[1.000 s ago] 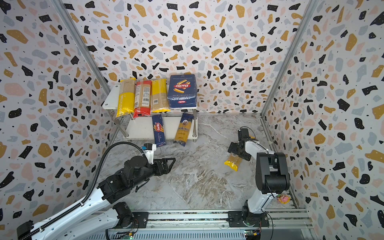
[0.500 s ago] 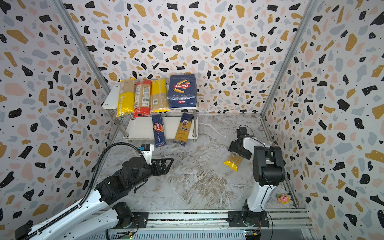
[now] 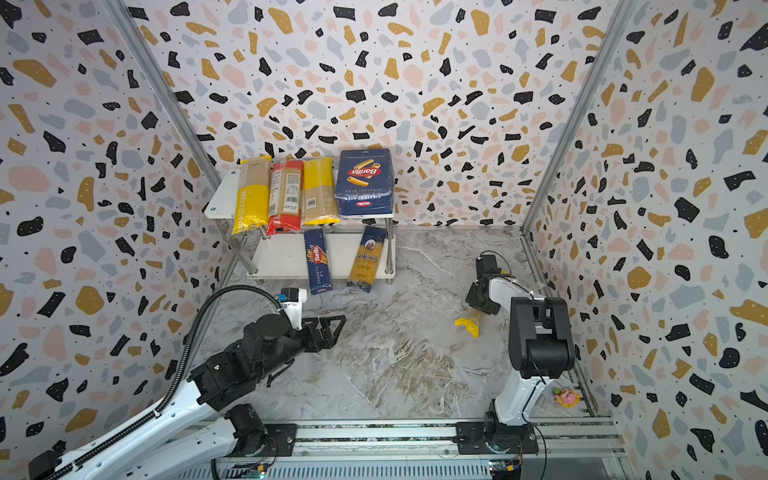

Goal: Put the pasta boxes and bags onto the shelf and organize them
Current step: 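Lift the yellow-labelled bag and tilt it upright with the right gripper, then carry the yellow-labelled bag to the shelf beside the Barilla box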

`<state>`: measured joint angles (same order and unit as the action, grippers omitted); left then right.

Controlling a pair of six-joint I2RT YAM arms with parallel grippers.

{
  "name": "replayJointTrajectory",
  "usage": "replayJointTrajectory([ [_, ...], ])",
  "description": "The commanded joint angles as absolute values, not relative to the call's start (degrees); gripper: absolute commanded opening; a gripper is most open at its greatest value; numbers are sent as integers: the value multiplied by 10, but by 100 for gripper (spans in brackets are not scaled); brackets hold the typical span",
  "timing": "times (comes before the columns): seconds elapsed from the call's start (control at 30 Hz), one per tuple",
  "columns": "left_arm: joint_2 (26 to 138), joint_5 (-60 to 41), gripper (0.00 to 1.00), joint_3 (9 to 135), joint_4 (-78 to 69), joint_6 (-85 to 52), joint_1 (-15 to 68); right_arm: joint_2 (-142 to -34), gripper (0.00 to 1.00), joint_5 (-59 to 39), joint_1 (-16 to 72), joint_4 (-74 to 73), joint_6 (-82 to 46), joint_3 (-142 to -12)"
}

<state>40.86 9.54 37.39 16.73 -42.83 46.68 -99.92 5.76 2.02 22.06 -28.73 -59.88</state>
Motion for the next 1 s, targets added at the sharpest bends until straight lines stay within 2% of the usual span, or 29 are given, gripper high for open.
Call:
replayJointTrajectory([
  [0.0, 391, 126, 100, 382, 198, -419, 468, -982, 21, 25, 34, 261, -263, -567],
  [0.27, 337, 178, 100, 389, 266, -441, 468, -894, 14, -31, 120, 266, -256, -540],
  [0.63, 299, 224, 99, 412, 337, -471, 468, -745, 14, -96, 224, 277, -278, -505],
  [0.97, 278, 244, 99, 424, 369, -497, 468, -677, 14, -142, 338, 248, -323, -493],
])
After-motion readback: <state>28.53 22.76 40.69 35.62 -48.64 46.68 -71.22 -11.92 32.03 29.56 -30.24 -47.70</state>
